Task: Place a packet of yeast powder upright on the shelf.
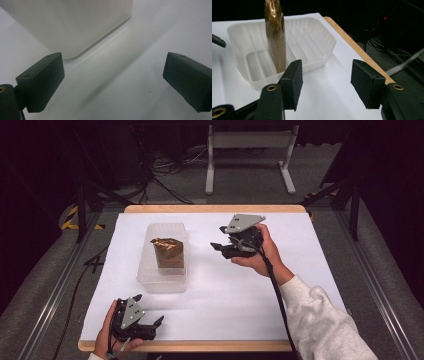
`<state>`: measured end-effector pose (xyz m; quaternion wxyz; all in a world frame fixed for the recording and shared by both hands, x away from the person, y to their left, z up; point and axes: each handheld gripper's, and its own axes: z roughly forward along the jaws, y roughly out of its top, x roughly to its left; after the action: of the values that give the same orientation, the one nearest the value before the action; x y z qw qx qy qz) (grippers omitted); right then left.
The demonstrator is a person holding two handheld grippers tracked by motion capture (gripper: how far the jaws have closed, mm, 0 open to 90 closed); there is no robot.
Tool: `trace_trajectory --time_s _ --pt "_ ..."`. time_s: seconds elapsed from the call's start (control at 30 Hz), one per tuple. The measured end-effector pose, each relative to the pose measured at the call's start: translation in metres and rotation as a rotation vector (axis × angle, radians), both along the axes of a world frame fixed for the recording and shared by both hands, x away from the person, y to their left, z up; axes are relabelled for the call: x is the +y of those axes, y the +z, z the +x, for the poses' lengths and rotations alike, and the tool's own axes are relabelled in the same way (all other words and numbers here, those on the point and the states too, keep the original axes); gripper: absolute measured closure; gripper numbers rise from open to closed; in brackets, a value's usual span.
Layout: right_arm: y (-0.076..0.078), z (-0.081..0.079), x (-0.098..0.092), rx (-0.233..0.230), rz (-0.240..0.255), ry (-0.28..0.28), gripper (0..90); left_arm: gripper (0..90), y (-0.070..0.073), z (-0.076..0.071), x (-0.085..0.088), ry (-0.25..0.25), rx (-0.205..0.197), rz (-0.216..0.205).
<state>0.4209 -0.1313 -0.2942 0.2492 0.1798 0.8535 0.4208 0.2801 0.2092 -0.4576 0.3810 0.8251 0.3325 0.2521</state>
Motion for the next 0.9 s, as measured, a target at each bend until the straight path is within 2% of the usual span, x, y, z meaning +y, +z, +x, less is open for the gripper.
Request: trace_trajectory --time_s 0.3,0.6,0.73,0.9 --pt "-0.009 -0.008 -0.008 -0.056 -0.089 -0.045 32.1 4.4 0.000 0.000 0.000 -0.001 0.002 -0.003" --pt "-0.021 -0.015 -0.027 -0.062 -0.091 -0.092 23.8 4.4 0.000 0.000 0.000 0.001 0.001 -0.001" --pt "-0.029 -0.018 -0.037 -0.078 -0.080 -0.125 19.0 4.4 0.000 0.001 0.000 0.003 -0.001 0.004" --pt "-0.035 -0.021 -0.051 -0.069 -0.065 -0.141 17.3 4.4 0.000 0.001 0.000 0.006 0.002 0.005"
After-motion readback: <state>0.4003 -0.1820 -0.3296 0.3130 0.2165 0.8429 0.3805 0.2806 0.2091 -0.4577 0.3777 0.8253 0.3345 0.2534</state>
